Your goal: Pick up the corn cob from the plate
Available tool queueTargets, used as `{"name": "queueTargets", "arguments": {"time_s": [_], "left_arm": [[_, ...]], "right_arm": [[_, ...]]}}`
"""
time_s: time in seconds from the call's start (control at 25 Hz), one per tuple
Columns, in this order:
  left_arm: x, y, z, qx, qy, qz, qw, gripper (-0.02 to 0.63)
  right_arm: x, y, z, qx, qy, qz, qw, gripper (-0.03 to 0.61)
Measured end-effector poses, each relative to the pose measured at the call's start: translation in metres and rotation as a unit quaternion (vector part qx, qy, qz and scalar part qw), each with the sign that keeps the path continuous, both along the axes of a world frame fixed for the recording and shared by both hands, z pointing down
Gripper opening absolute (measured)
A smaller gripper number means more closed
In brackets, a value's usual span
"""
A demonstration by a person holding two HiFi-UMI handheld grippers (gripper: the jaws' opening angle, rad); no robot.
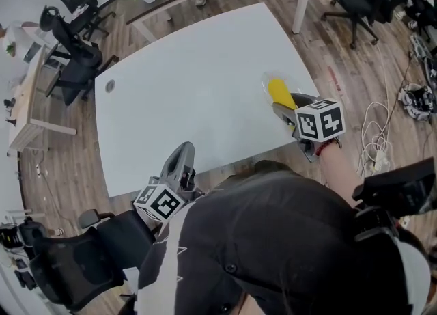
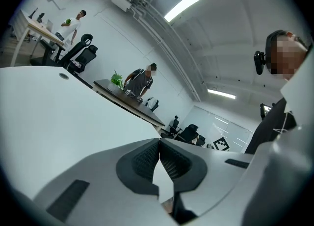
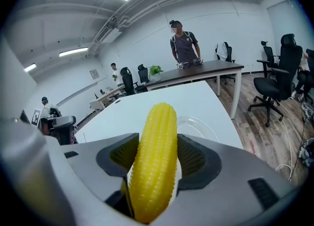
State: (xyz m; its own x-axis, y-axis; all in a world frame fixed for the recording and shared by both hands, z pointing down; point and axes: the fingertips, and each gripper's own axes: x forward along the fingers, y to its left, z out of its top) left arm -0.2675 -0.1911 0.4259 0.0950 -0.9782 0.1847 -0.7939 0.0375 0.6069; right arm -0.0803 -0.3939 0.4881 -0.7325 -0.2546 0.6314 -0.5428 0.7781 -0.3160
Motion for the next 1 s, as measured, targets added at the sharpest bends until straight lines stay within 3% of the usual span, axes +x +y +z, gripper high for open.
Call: {"name": "queueTargets", "arguments": {"time_s": [0.52, 0.8, 1.0], "left_arm": [[-0.003, 0.119, -0.005, 0.013, 0.004, 0.004, 0.9999, 0.015], [-0.002, 0.179, -0.003, 0.012, -0.003, 0.029, 0.9995, 0.015], [0.009, 0.212, 0.009, 0.002, -0.007, 0.045, 0.9990, 0.015]], "right_arm": [[-0.001, 0.116, -0.027, 0.019, 0.006, -0.009, 1.000, 0.250], [-0.013, 0.184, -0.054, 0.028, -0.040, 0.005, 0.999, 0.250], [0.001, 0.228, -0.055, 0.019, -0.068, 0.017, 0.997, 0.250]]}}
